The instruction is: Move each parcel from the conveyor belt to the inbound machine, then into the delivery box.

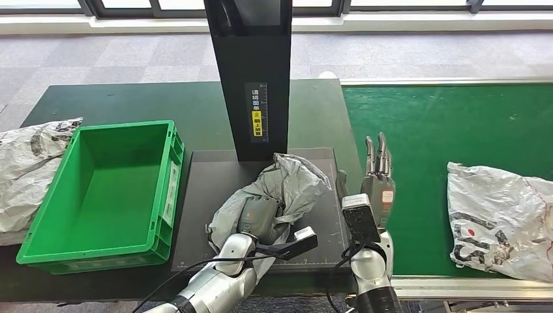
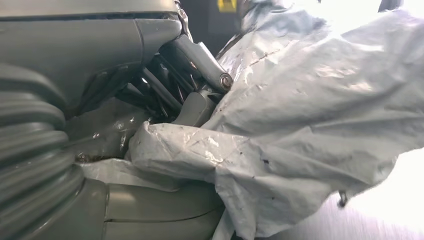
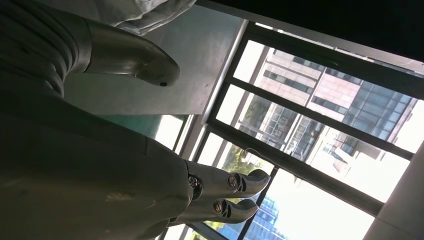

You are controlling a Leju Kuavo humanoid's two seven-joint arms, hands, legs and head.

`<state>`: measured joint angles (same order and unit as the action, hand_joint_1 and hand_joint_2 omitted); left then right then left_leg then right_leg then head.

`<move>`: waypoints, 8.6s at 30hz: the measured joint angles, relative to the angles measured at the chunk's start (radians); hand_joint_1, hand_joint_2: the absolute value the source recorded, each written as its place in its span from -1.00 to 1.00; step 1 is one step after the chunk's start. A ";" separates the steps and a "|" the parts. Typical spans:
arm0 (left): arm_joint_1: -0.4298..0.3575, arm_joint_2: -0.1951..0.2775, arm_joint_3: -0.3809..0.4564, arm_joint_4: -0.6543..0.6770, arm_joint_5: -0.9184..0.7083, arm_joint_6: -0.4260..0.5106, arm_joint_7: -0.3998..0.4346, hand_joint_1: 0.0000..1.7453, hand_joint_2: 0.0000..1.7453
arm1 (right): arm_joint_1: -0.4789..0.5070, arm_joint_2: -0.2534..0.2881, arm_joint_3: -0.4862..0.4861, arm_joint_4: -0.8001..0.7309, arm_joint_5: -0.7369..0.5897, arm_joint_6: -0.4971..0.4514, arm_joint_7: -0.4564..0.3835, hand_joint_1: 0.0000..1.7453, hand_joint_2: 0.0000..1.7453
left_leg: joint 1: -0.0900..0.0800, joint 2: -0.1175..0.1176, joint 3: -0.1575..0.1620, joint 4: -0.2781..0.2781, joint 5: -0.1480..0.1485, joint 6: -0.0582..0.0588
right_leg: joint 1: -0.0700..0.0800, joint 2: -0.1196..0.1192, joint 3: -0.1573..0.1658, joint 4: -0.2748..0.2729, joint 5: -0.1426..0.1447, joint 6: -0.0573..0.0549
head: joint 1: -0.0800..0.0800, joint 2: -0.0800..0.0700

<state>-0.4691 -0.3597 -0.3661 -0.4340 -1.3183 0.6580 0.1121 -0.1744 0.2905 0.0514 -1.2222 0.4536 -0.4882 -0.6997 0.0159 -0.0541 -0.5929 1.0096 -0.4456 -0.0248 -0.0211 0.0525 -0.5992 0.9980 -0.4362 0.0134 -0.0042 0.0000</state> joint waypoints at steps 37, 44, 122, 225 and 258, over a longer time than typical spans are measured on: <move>0.250 0.056 0.512 -0.920 -0.029 0.041 -0.247 1.00 1.00 | 0.050 0.021 -0.060 -0.064 0.049 0.042 -0.001 -1.00 1.00 | 0.001 0.000 -0.005 0.000 0.000 -0.001 | 0.000 0.000 -0.005 0.001 -0.001 -0.001 | 0.000 0.000; 0.276 0.057 0.680 -0.965 0.018 0.041 -0.324 1.00 1.00 | 0.054 0.022 -0.072 -0.084 0.056 0.052 -0.001 -1.00 1.00 | 0.001 0.001 -0.005 0.000 0.000 -0.001 | 0.000 0.001 -0.006 0.000 -0.001 -0.001 | 0.000 0.000; 0.190 0.026 0.931 -0.942 0.604 0.040 -0.783 -1.00 1.00 | 0.069 0.023 -0.114 -0.095 0.099 0.031 0.015 -1.00 1.00 | 0.001 0.001 -0.005 0.000 0.000 -0.001 | 0.000 0.002 -0.005 0.000 0.000 -0.001 | 0.000 0.000; 0.346 0.076 0.358 -1.100 1.068 -0.393 -0.789 -1.00 1.00 | -0.187 -0.118 -0.686 0.603 0.405 -0.074 0.111 1.00 1.00 | 0.000 -0.002 -0.002 0.000 0.001 0.001 | 0.000 -0.003 0.000 0.000 0.000 0.000 | 0.000 0.000; 0.342 0.078 0.340 -1.097 1.079 -0.411 -0.789 -1.00 1.00 | 0.035 0.034 -0.222 -0.125 0.327 -0.016 0.073 1.00 1.00 | 0.001 -0.001 -0.003 0.000 0.000 0.001 | 0.000 -0.002 -0.002 0.000 -0.001 0.000 | 0.000 0.000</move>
<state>-0.1272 -0.2817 -0.0260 -1.5308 -0.2395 0.2470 -0.6771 -0.1396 0.3243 -0.1703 -1.3471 0.7802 -0.5045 -0.6268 0.0165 -0.0552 -0.5959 1.0096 -0.4452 -0.0241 -0.0206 0.0506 -0.6015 0.9982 -0.4367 0.0131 -0.0042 0.0000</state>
